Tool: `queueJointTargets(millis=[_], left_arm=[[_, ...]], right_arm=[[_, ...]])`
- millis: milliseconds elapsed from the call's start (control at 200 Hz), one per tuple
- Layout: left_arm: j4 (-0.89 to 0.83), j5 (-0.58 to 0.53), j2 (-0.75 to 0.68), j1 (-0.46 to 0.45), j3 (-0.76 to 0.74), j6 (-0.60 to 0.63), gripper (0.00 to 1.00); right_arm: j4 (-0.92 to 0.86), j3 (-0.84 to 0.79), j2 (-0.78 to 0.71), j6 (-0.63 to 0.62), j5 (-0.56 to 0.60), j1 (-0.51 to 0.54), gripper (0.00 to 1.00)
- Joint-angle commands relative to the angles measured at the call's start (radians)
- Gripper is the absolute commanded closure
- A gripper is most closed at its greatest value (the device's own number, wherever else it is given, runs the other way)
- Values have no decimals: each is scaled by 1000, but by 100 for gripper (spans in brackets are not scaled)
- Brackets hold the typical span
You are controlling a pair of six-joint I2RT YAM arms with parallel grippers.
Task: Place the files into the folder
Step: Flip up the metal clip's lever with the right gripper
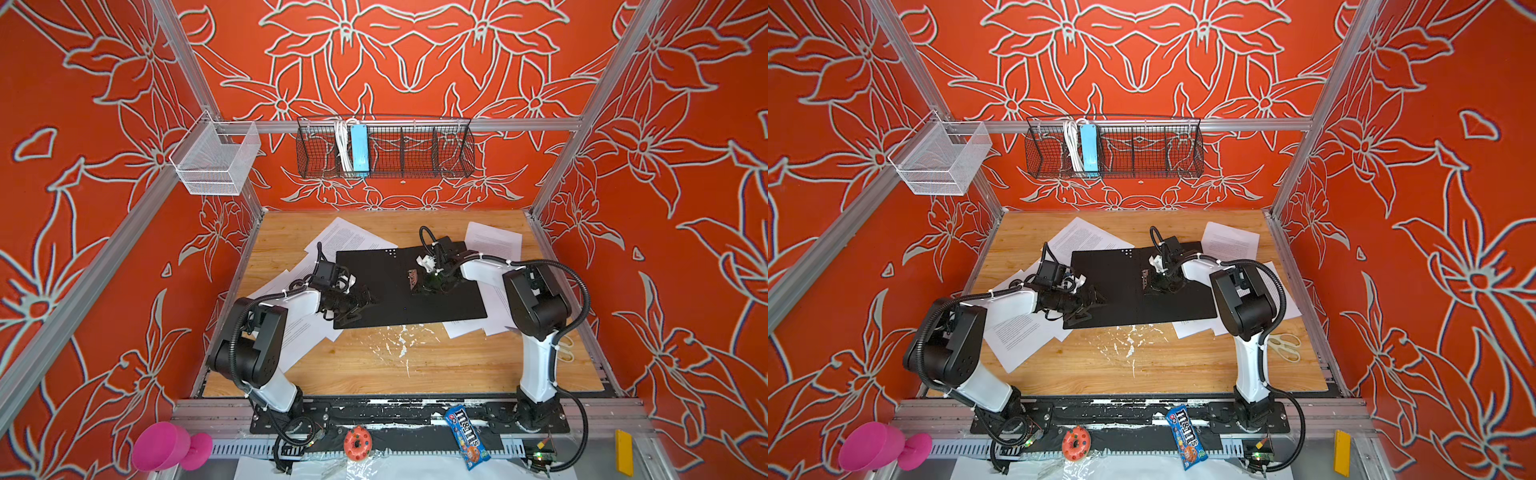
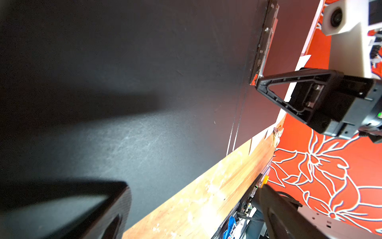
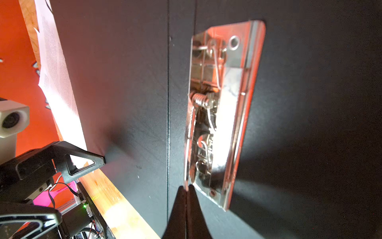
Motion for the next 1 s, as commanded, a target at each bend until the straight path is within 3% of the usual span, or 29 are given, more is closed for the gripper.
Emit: queueJointTargets(millis=[0,240,395,565,680,871,996], left_arm=[[-107,-127,61,0,-28,20,2],[-117,-132,75,0,-25,25,2],[-125,-137,74,1,-22,28,2],[-135,-146,74,0,-15,25,2],[-131,-156,83,0,-15,21,2],[-115,-146,98,1,-21,21,2],[-116,-139,110,0,-15,33,2]], right_arm=[[-55,-27,59,-37,137,-3,100],[-109,-55,66,-29,282,-4,100],[-90,-74,54,-4,304,-4,100],[-52,-40,-1,13,157,-4,100],[-61,23,-50,26,148,-6,100],[-100,162,5,25,33,-5,100],[-85,156,-43,8,5,-4,88]])
